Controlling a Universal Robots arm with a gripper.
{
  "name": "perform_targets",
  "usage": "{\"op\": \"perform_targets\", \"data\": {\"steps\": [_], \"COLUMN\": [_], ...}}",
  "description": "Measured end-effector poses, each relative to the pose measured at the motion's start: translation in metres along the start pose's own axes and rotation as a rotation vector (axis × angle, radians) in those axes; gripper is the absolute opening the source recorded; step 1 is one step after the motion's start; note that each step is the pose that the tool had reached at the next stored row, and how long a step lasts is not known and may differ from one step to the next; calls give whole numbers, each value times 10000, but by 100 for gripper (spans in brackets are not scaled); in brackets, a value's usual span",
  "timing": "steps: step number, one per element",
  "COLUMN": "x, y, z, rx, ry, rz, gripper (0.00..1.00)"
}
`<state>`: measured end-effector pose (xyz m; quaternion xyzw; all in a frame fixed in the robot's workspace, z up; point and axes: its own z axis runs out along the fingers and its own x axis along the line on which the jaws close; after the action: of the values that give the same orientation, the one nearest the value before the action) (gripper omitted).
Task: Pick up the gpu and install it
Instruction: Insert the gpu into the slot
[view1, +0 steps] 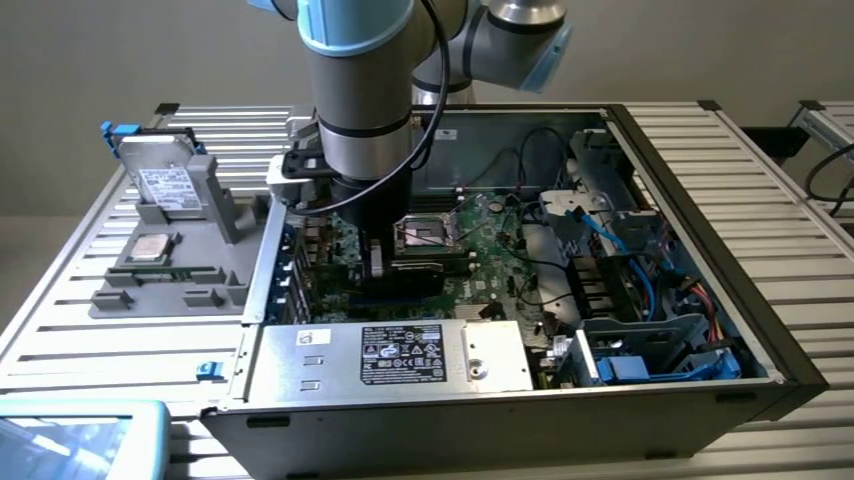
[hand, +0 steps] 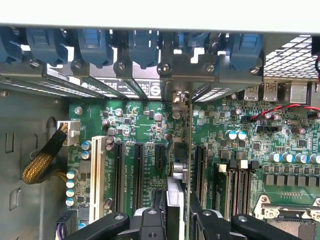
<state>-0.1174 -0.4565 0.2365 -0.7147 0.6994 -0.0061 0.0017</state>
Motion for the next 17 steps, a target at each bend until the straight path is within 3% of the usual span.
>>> {"op": "perform_targets", "data": {"steps": [17], "x": [-1], "y": [1], "z": [6], "rx": [-2], "ry": [-6], "rz": [0], "gripper": [30]}}
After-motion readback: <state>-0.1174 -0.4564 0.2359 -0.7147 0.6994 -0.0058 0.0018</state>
